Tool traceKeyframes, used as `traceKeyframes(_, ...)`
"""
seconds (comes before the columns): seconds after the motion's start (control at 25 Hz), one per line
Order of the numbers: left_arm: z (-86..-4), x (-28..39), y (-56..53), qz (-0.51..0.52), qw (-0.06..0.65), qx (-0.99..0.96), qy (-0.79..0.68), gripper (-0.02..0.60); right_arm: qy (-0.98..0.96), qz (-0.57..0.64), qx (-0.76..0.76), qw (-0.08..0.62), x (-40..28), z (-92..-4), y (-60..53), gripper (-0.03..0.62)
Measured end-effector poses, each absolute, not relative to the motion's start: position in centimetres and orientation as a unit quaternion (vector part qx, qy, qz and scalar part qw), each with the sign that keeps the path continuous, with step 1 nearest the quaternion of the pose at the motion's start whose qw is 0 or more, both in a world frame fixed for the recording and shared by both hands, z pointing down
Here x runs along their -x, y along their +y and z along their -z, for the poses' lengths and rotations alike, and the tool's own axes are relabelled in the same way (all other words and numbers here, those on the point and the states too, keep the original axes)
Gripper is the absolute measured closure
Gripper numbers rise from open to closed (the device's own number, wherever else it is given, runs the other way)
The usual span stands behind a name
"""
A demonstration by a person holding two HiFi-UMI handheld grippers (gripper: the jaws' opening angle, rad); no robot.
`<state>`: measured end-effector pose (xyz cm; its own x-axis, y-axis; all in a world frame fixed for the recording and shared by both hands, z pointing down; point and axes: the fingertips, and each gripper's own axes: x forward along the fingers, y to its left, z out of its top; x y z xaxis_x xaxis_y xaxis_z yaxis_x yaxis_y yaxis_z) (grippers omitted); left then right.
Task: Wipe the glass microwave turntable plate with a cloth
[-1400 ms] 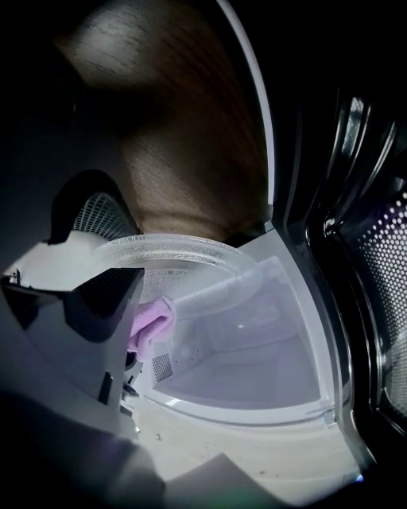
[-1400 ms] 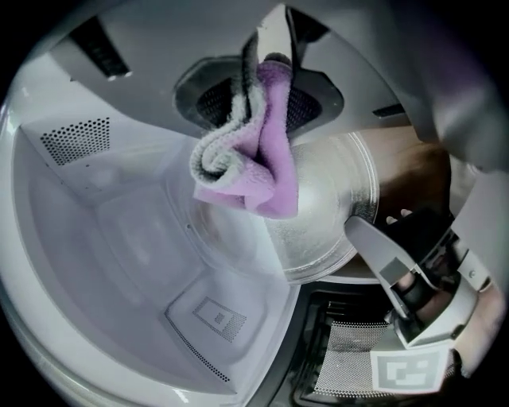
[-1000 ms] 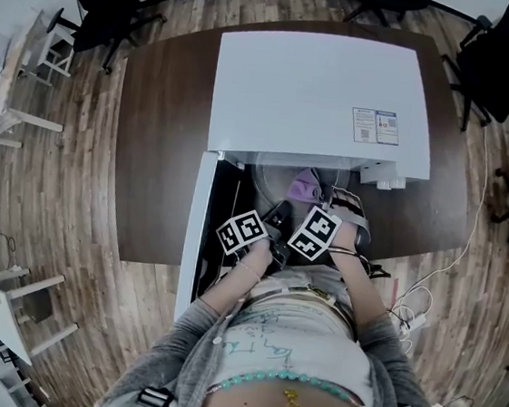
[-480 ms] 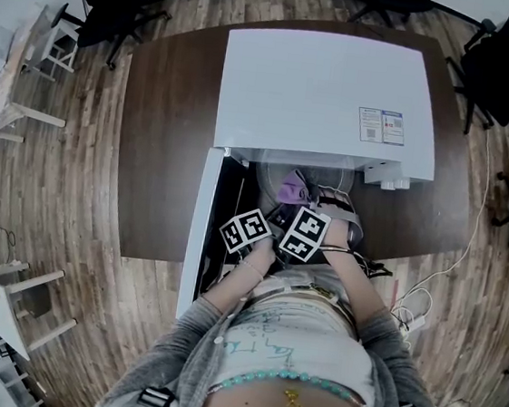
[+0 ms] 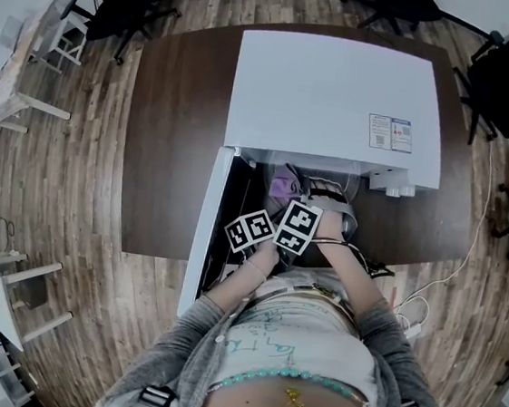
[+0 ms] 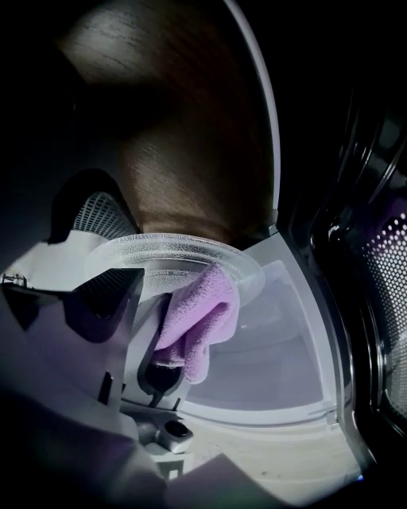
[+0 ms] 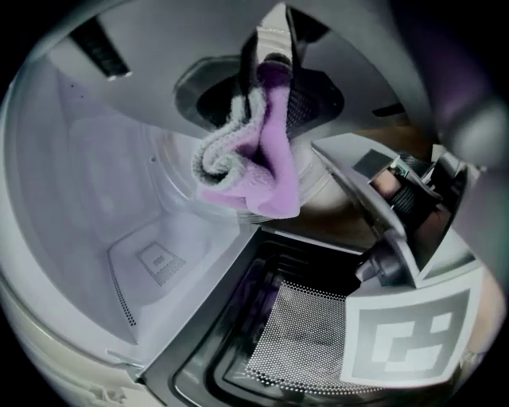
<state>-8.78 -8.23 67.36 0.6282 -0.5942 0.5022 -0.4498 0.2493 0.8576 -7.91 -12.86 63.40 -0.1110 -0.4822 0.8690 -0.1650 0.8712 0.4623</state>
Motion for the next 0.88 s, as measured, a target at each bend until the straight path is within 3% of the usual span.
traceKeyframes(0.4, -67.2, 8.8, -8.3, 0.053, 0.664, -0.613, -0.426, 0.474, -0.724, 0.152, -0.250, 0.625, 8.3, -62.3, -17.2, 0.479)
traceKeyframes(0.88, -67.1, 9.0, -8.3, 0.056, 0.660, -0.613, -0.431, 0.474, -0.690, 0.115, -0.338, 0.630, 2.6, -60.9, -21.1, 0.479)
